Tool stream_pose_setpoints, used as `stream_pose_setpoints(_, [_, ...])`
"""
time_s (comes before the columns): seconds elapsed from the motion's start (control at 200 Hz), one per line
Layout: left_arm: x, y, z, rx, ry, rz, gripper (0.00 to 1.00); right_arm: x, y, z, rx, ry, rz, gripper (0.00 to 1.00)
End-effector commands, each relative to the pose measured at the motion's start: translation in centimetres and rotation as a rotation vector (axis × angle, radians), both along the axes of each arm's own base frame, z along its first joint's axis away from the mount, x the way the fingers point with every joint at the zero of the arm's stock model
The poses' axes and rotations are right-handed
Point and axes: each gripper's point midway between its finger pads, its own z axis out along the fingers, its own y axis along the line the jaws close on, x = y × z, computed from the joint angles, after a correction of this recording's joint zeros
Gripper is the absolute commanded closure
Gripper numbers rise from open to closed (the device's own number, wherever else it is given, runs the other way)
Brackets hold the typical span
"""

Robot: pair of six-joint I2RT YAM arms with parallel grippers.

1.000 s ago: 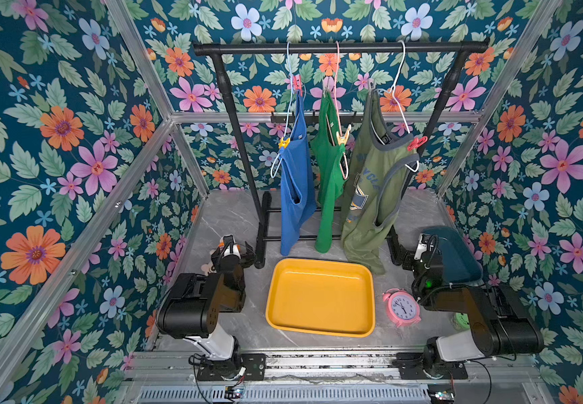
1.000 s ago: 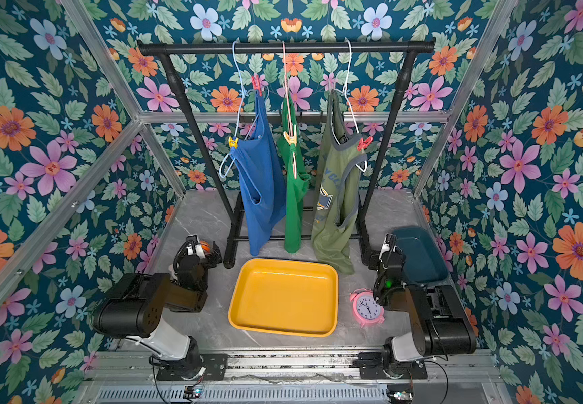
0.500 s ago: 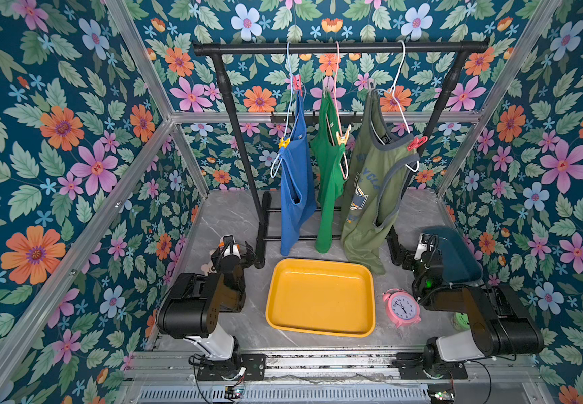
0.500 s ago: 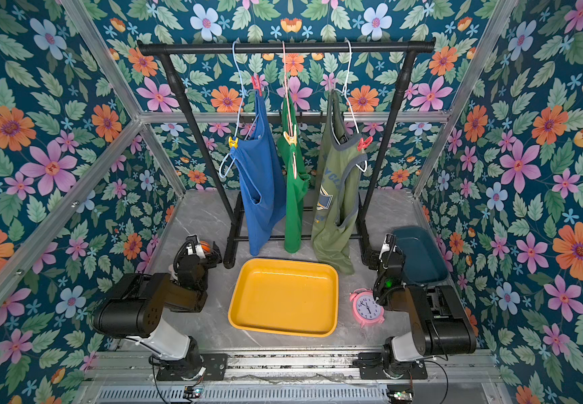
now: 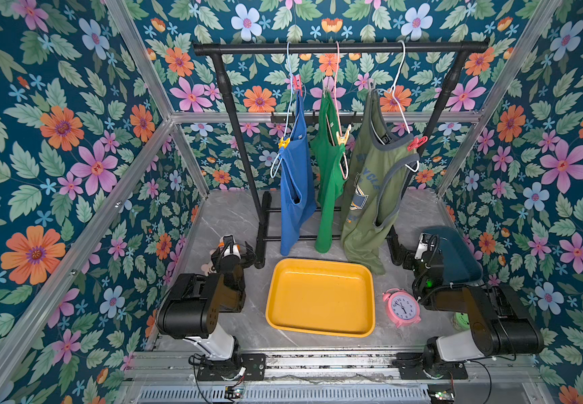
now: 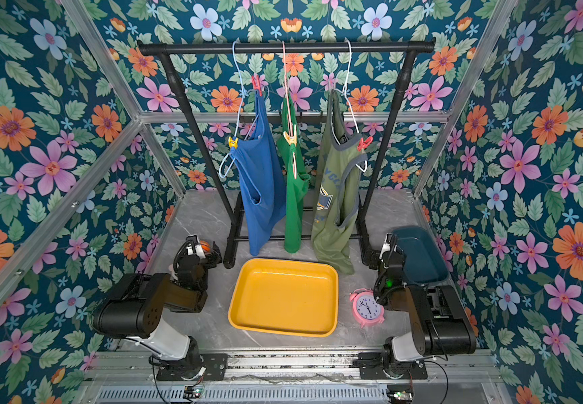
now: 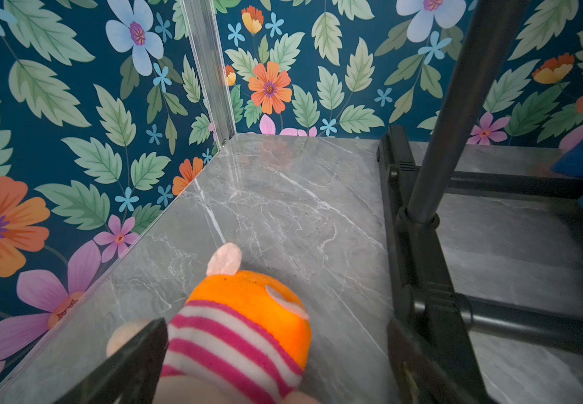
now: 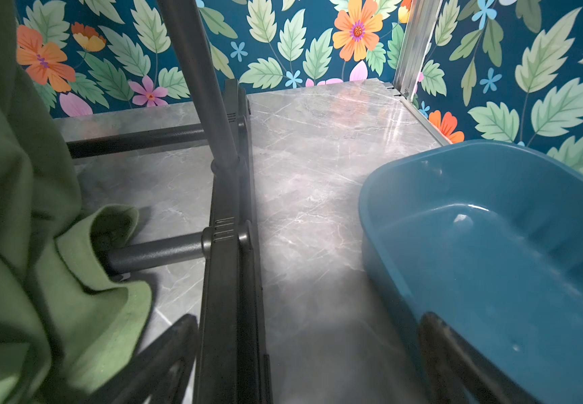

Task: Remove the clothespins securing tank tops to the hanger
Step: Pick up the hanger from the clothesline.

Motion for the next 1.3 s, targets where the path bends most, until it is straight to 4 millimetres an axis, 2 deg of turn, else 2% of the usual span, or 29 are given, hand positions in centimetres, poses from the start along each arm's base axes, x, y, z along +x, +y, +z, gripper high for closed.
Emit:
stream_pose_setpoints(0.0, [0.4,-0.4,1.7,-0.005,-0.009,-0.023,0.0,0.4,1.0,1.4,-0.013,-0.04,0.064,0.09])
stream_pose_setpoints(0.08, [1.0,-0.9,3.8,0.013,0.014,-0.053,0.0,0.7,1.3,2.6,-0.016,-0.013,0.077,0.13])
stream_pose_setpoints(0.15, [1.5,-0.5,6.1,0.036,0.021,-0.034,0.0,0.8,1.4,4.1,-0.029,0.027,0.067,0.13])
stream_pose_setpoints(0.225, [2.4,-0.2,6.3,0.059,0.159,-0.017,0.01,0.6,1.0,6.9,0.005,-0.019,0.023,0.13])
stream_pose_setpoints(0.28, [2.8,-0.7,6.4,0.081,0.25,-0.053,0.01,0.4,1.8,9.0,0.079,-0.046,0.046,0.12])
stream_pose_setpoints(0.36, [2.1,-1.2,7.0,0.069,0.321,-0.089,0.01,-0.1,2.9,12.1,0.176,-0.03,0.076,0.08])
stream_pose_setpoints(0.43, [1.1,-1.9,8.6,0.072,0.325,-0.135,0.0,-1.0,3.4,14.7,0.235,0.037,0.078,0.06])
stream_pose_setpoints(0.5, [0.1,-3.1,10.2,0.092,0.354,-0.224,0.01,-2.2,3.9,16.9,0.279,0.077,0.092,0.02])
stream_pose_setpoints(0.505, [0.1,-3.3,10.2,0.093,0.356,-0.233,0.01,-2.4,3.9,16.7,0.283,0.091,0.091,0.01])
stream_pose_setpoints(0.51, [0.0,-3.4,10.4,0.094,0.357,-0.242,0.01,-2.4,4.0,17.3,0.285,0.077,0.094,0.01])
stream_pose_setpoints(0.515, [-0.1,-3.6,10.5,0.098,0.36,-0.255,0.01,-2.6,4.0,17.0,0.289,0.092,0.092,0.01])
stream_pose_setpoints(0.605, [-1.5,-5.7,11.6,0.162,0.434,-0.428,0.02,-4.6,4.8,20.7,0.336,0.055,0.124,0.02])
stream_pose_setpoints(0.69, [-2.1,-6.0,12.5,0.156,0.479,-0.45,0.02,-6.9,6.4,24.6,0.399,-0.009,0.218,0.06])
stream_pose_setpoints(0.77, [-2.6,-6.2,13.0,0.147,0.48,-0.461,0.01,-9.3,8.9,28.3,0.443,-0.052,0.36,0.11])
stream_pose_setpoints(0.84, [-2.9,-6.4,13.3,0.159,0.457,-0.478,0.0,-11.5,10.7,31.0,0.457,-0.081,0.481,0.21])
stream_pose_setpoints(0.875, [-2.9,-6.4,13.2,0.161,0.455,-0.477,0.0,-12.5,11.1,32.2,0.456,-0.096,0.511,0.24])
stream_pose_setpoints(1.0, [-2.6,-6.2,13.0,0.153,0.469,-0.464,0.0,-15.3,11.3,36.0,0.46,-0.2,0.559,0.23])
stream_pose_setpoints(1.06, [-2.6,-6.4,13.1,0.14,0.468,-0.473,0.0,-15.4,11.5,37.5,0.452,-0.227,0.582,0.23])
stream_pose_setpoints(1.18, [-2.5,-7.4,13.9,0.103,0.464,-0.519,0.0,-13.7,12.4,39.7,0.464,-0.216,0.63,0.26])
stream_pose_setpoints(1.295, [-2.7,-7.9,14.7,0.088,0.453,-0.544,0.0,-12.5,12.3,42.0,0.452,-0.287,0.627,0.3])
